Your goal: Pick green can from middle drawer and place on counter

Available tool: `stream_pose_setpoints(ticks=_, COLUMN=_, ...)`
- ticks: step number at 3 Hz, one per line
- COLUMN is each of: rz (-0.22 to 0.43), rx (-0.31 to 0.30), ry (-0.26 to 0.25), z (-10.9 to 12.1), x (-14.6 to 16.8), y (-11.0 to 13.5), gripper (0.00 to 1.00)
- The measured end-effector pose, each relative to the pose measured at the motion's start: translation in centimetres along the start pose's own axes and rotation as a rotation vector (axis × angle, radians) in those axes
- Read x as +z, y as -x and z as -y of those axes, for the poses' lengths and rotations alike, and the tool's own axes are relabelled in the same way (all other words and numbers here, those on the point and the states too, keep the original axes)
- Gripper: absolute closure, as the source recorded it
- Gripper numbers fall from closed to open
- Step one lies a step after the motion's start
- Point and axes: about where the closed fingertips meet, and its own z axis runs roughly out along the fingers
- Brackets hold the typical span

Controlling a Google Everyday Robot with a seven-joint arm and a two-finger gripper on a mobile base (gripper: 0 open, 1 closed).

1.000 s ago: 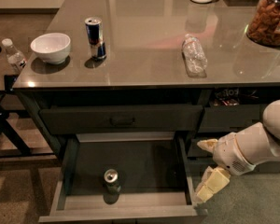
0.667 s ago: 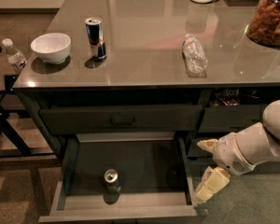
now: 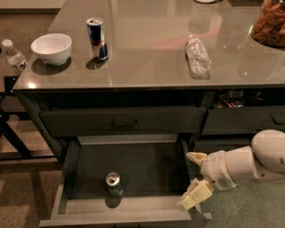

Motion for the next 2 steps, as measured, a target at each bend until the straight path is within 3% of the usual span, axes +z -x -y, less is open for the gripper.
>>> stream_pose_setpoints(ticks=1, rz=0.083, rx=0.034, ry=0.029, z=0.52, x=2.11, y=-0.45, gripper=0.0)
stream_pose_setpoints(ticks=2, rz=0.091, rx=0.042, ry=0.039, z=0.5, x=2.51, y=-0.68, gripper=0.0)
